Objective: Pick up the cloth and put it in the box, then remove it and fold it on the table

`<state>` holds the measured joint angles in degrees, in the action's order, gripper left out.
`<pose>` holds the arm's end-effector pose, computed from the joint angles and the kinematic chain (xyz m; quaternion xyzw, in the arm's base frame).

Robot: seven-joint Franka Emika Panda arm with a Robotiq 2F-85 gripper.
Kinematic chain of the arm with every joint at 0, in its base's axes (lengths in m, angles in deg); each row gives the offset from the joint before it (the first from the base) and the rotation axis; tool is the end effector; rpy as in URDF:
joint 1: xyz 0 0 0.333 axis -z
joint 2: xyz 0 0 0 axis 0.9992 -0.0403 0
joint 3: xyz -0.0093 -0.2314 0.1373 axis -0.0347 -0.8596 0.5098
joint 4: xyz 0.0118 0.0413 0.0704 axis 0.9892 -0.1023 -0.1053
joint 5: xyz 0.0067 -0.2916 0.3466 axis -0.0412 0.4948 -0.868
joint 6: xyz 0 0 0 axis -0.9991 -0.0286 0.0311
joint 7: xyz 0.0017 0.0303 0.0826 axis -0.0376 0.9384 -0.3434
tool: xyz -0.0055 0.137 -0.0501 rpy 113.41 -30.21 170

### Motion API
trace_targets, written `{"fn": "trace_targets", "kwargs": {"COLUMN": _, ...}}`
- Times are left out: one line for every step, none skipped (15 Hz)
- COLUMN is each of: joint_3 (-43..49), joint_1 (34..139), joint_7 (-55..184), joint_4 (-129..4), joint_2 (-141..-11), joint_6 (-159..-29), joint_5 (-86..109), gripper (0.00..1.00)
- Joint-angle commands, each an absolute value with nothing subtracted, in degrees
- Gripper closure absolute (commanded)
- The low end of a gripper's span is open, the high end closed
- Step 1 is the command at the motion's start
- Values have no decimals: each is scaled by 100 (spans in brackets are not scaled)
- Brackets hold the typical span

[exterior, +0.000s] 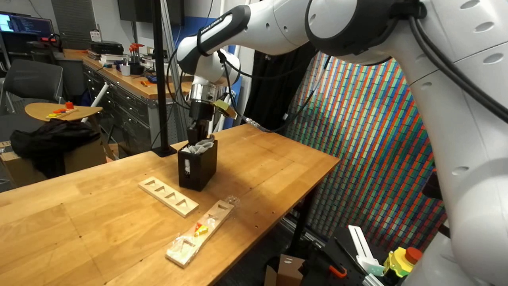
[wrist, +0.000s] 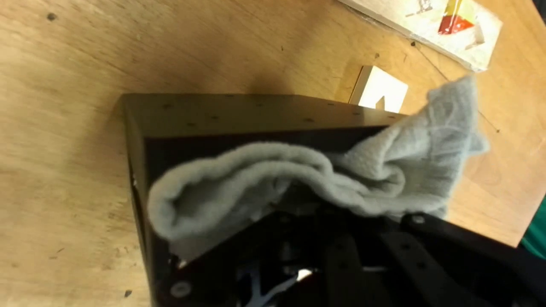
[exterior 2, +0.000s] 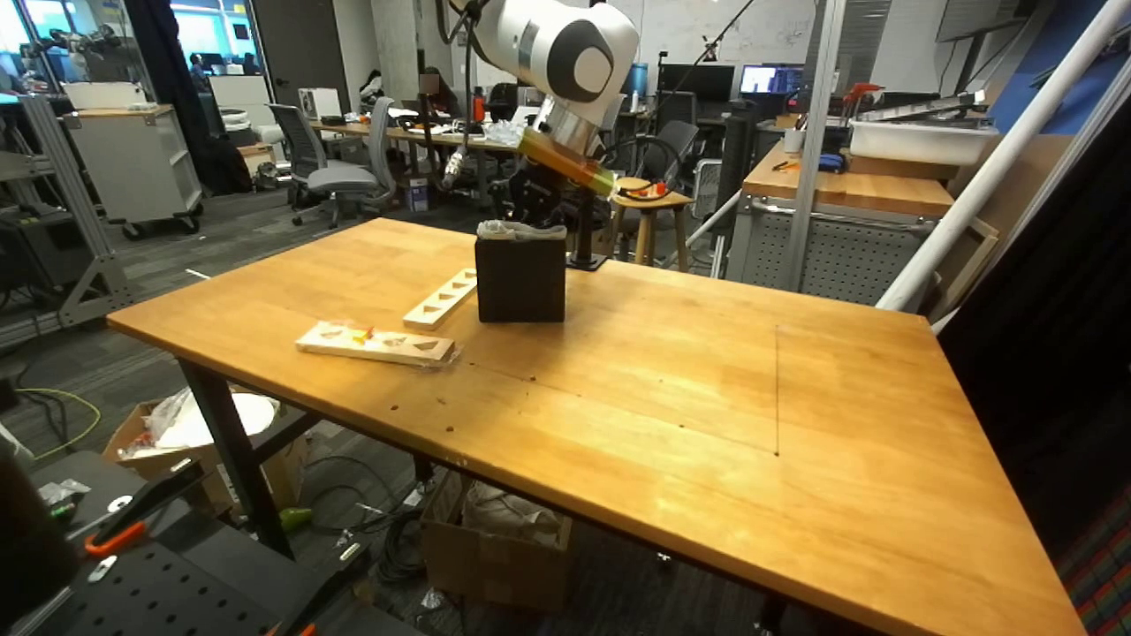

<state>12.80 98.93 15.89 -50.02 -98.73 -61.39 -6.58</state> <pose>0.7051 -0.0410 0.1844 -0.9381 -0.2689 0.0726 0.2059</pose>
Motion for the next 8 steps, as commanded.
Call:
{"fn": "trace_targets", "kwargs": {"joint_3": 1229, "joint_1": 9842, "joint_7": 1744, "joint_4": -5334, "joint_2": -9147, "joint_6": -6213, "joint_5": -613, "gripper": 97}}
{"fn": "trace_targets", "kwargs": {"joint_3": 1203, "joint_1": 9818, "joint_7": 1793, "joint_4": -5369, "joint_2": -9011, "joint_6": -6223, "joint_5": -577, "gripper": 97}}
{"fn": "trace_targets", "kwargs": {"joint_3": 1189, "joint_1": 9804, "joint_7": 1827, "joint_4": -5389, "joint_2": -8904, "joint_6": -6220, "joint_5": -556, "gripper": 97}}
{"fn": "trace_targets", "kwargs": {"joint_3": 1177, "joint_1": 9782, "joint_7": 1868, "joint_4": -5444, "joint_2": -8792, "joint_6": -6240, "joint_5": -542, "gripper": 97}}
{"fn": "trace_targets", "kwargs": {"joint_3": 1168, "joint_1": 9768, "joint_7": 1897, "joint_4": -5490, "joint_2": -8701, "joint_6": -6246, "joint_5": -537, "gripper": 97}}
{"fn": "trace_targets", "kwargs": {"joint_3": 1164, "joint_1": 9756, "joint_7": 1919, "joint_4": -5574, "joint_2": -8619, "joint_6": -6257, "joint_5": -547, "gripper": 97}}
{"fn": "trace_targets", "kwargs": {"joint_3": 1157, "joint_1": 9744, "joint_7": 1933, "joint_4": -5632, "joint_2": -8552, "joint_6": -6262, "joint_5": -549, "gripper": 97}}
{"fn": "trace_targets", "kwargs": {"joint_3": 1155, "joint_1": 9738, "joint_7": 1947, "joint_4": -5729, "joint_2": -8493, "joint_6": -6285, "joint_5": -566, "gripper": 97}}
